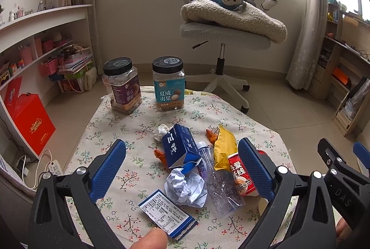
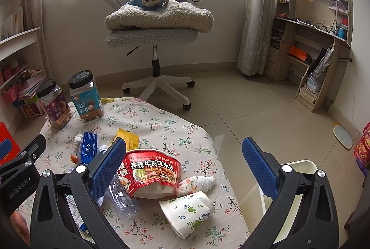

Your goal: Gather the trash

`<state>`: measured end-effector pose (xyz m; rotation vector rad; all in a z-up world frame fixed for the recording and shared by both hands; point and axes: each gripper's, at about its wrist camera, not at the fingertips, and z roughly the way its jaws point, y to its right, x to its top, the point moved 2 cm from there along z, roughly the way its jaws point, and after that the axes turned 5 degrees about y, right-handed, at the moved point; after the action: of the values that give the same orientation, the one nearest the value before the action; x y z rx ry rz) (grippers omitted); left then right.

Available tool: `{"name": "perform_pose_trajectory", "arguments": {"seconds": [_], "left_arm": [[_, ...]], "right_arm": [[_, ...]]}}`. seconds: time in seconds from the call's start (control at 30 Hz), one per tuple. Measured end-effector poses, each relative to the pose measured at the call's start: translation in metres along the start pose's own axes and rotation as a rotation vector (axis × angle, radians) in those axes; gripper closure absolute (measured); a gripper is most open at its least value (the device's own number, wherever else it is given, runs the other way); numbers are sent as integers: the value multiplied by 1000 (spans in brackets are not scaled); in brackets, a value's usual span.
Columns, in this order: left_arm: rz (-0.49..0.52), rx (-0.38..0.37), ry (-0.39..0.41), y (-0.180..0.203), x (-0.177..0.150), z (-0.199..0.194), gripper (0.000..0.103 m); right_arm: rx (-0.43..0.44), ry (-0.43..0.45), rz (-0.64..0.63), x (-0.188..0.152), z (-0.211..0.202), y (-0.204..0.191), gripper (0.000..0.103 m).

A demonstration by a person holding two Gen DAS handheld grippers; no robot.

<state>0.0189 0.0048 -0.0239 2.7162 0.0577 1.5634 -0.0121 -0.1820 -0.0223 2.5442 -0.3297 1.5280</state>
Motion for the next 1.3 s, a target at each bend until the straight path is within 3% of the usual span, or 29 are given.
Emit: {"name": "perform_pose_trajectory", "arguments": {"seconds": [0.8, 0.97, 1.03, 1.1, 1.17, 1.3], "left_arm": [[-5, 29, -43, -12, -1, 14, 8], [-75, -48, -97, -27, 18, 33, 6], [-61, -117, -150, -28, 21, 54, 6], [-1, -178, -295, -22, 10, 86, 6], [30, -133, -424, -22, -9, 114, 6], [111, -30, -513, -20, -34, 136, 6]], "right_arm": [[22, -84, 7, -5, 13, 3, 7], [53, -157, 49, -8, 21, 14, 7], [62, -184, 69, -8, 25, 19, 7], [75, -223, 83, -8, 32, 24, 7], [90, -271, 92, -11, 40, 27, 7], [109, -357, 103, -17, 54, 31, 7]]}}
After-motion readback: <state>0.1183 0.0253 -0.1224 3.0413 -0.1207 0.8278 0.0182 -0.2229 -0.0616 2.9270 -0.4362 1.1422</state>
